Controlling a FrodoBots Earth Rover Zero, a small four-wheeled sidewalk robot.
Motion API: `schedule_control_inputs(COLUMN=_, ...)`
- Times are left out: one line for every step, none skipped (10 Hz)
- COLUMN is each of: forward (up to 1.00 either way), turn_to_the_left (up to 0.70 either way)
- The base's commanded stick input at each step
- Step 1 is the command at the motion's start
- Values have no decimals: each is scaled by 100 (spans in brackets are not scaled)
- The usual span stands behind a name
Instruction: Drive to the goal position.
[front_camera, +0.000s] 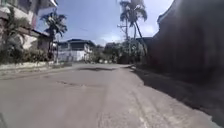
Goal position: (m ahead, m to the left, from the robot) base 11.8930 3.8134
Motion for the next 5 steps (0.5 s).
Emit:
schedule_control_inputs(forward=100, turn_to_the_left=-40)
schedule_control_inputs(forward=100, turn_to_the_left=-40)
schedule_control_inputs(forward=100, turn_to_the_left=-40)
schedule_control_inputs(forward=100, turn_to_the_left=-40)
schedule_control_inputs(forward=100, turn_to_the_left=-40)
